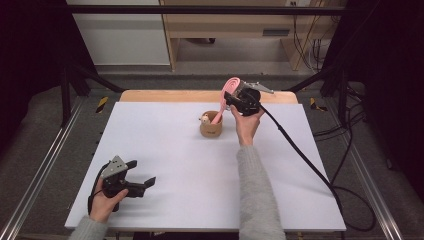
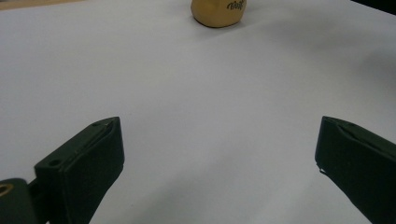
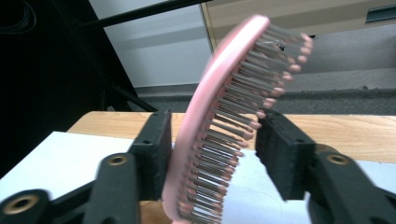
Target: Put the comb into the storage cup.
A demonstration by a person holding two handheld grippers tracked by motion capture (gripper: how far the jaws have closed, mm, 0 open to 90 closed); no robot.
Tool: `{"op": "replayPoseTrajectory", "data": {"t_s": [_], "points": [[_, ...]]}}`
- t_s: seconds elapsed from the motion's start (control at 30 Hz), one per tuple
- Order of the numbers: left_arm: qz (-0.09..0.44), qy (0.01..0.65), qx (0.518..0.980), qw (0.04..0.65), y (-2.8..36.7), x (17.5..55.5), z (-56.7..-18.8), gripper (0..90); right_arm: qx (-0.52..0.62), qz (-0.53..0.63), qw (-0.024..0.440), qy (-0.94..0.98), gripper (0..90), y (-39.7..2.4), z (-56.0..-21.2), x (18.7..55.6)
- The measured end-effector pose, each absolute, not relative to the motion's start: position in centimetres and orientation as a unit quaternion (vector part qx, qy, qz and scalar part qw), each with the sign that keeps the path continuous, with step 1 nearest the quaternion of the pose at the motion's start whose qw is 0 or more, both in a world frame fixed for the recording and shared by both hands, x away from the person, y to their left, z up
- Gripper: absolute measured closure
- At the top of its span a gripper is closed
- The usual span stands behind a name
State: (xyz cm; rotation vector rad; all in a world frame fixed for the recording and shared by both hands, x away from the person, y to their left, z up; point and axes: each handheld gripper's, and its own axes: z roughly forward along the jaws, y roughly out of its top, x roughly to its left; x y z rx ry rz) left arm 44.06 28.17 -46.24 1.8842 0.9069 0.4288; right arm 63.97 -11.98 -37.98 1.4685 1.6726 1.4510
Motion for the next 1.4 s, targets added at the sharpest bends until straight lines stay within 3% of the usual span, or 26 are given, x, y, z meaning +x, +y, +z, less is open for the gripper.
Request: {"op": "replayPoseTrajectory", "data": {"t_s": [0.23, 0.53, 0.77, 1.03, 1.4], "points": [[0.176, 0.372, 0.773, 0.482, 28.1, 44.1, -46.2, 1.5, 0.522, 0.529, 0.245, 0.623, 35.7, -12.0, -38.0, 63.6], [0.178, 0.372, 0.773, 0.482, 28.2, 44.1, -46.2, 1.4, 0.507, 0.533, 0.250, 0.630, 16.4, -12.1, -37.6, 62.9], [0.178, 0.372, 0.773, 0.482, 28.2, 44.1, -46.2, 1.5, 0.479, 0.521, 0.268, 0.654, 8.6, -12.4, -37.4, 62.1], [0.178, 0.372, 0.774, 0.482, 28.1, 44.1, -46.2, 1.5, 0.461, 0.522, 0.267, 0.666, 1.3, -12.3, -36.7, 60.8], [0.178, 0.372, 0.774, 0.481, 28.1, 44.1, -46.2, 1.4, 0.425, 0.521, 0.258, 0.694, 0.3, -13.1, -35.8, 58.7]]}}
